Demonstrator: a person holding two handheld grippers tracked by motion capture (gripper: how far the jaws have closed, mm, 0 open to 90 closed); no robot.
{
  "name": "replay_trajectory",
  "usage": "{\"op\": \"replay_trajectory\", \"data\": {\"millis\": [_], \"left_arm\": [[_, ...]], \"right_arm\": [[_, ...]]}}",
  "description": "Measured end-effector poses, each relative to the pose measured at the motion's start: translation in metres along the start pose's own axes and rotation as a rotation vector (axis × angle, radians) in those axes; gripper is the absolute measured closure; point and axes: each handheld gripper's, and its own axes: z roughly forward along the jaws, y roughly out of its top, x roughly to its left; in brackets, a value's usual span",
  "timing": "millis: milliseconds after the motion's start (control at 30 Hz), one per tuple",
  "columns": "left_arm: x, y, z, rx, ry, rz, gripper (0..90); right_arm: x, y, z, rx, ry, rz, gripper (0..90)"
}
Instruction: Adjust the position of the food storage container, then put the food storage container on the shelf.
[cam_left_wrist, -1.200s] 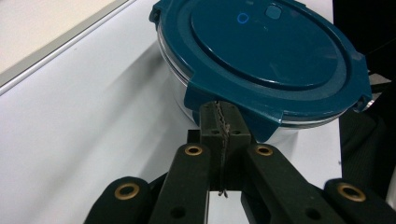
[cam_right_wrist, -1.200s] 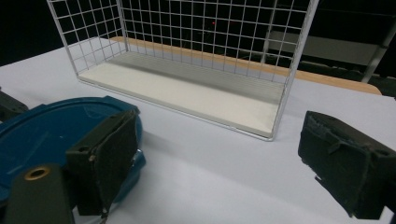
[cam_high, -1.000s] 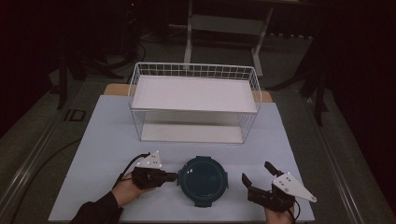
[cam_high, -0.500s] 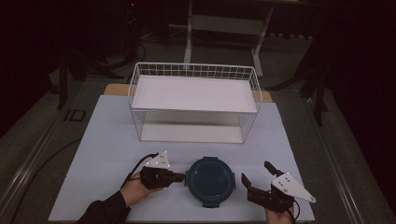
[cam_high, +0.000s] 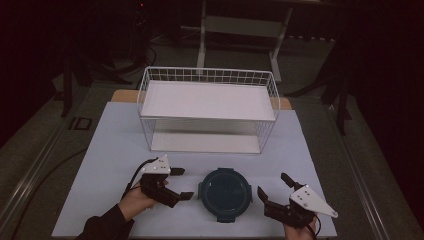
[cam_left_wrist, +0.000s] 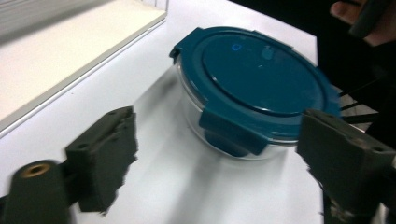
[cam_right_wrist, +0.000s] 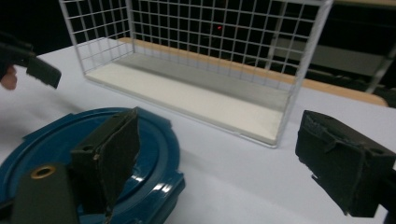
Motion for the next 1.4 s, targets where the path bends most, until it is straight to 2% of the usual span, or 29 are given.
{"op": "replay_trajectory", "data": {"millis": [33, 133, 200, 233, 367, 433, 533, 700, 767, 833, 967, 1000, 1033, 1133, 1200, 1267, 1300, 1400], "left_arm": [[-0.003, 0.001, -0.003, -0.007, 0.004, -0.008, 3.0], [-0.006, 0.002, -0.005, -0.003, 0.014, -0.017, 2.0], [-0.011, 0.005, -0.008, -0.013, 0.022, -0.027, 1.8], [-0.013, 0.006, -0.009, -0.022, 0.027, -0.035, 1.8], [-0.019, 0.015, -0.012, -0.031, 0.062, -0.096, 1.7], [-0.020, 0.019, -0.012, -0.038, 0.053, -0.122, 1.7], [-0.024, 0.025, -0.009, -0.029, 0.061, -0.137, 1.7], [-0.026, 0.029, 0.000, -0.016, 0.040, -0.172, 1.8], [-0.025, 0.030, 0.004, -0.013, 0.029, -0.176, 1.7], [-0.023, 0.029, 0.011, 0.005, -0.018, -0.196, 1.8], [-0.019, 0.025, 0.021, 0.043, -0.011, -0.219, 1.9], [-0.014, 0.021, 0.028, 0.062, -0.006, -0.277, 1.9], [-0.012, 0.019, 0.030, 0.065, -0.005, -0.305, 1.9], [-0.006, 0.014, 0.034, 0.086, 0.003, -0.380, 2.0], [-0.001, 0.012, 0.036, 0.108, -0.007, -0.465, 2.0], [0.005, 0.010, 0.038, 0.132, -0.045, -0.545, 3.2], [0.007, 0.009, 0.038, 0.131, -0.078, -0.585, 3.4], [0.010, 0.008, 0.041, 0.154, -0.104, -0.660, 8.0]], "right_arm": [[0.000, 0.000, 0.000, 0.001, 0.006, 0.001, 14.2], [0.001, 0.001, 0.001, 0.016, 0.003, -0.012, 14.4], [0.000, 0.001, 0.002, 0.044, 0.046, 0.019, 14.4], [0.000, 0.001, 0.002, 0.046, 0.053, 0.027, 14.8], [0.002, 0.003, 0.001, 0.022, 0.029, -0.005, 15.6], [0.001, 0.007, -0.001, -0.001, 0.025, -0.012, 15.6], [0.000, 0.012, -0.004, -0.012, 0.023, -0.020, 13.2], [0.004, 0.020, -0.004, -0.015, 0.013, -0.072, 12.2], [0.005, 0.022, -0.004, -0.014, 0.017, -0.052, 11.5], [0.005, 0.022, -0.005, -0.030, 0.026, -0.041, 10.8], [0.008, 0.021, -0.006, -0.045, 0.025, -0.042, 10.8], [0.009, 0.021, -0.007, -0.050, 0.031, -0.045, 10.7], [0.012, 0.021, -0.008, -0.046, 0.035, -0.071, 10.8], [0.014, 0.019, -0.007, -0.040, 0.048, -0.075, 10.8], [0.014, 0.018, -0.006, -0.031, 0.051, -0.076, 10.8], [0.014, 0.017, -0.004, -0.017, 0.054, -0.072, 10.8], [0.014, 0.017, -0.003, -0.013, 0.058, -0.068, 10.8], [0.014, 0.016, -0.003, -0.005, 0.058, -0.066, 10.8]]}}
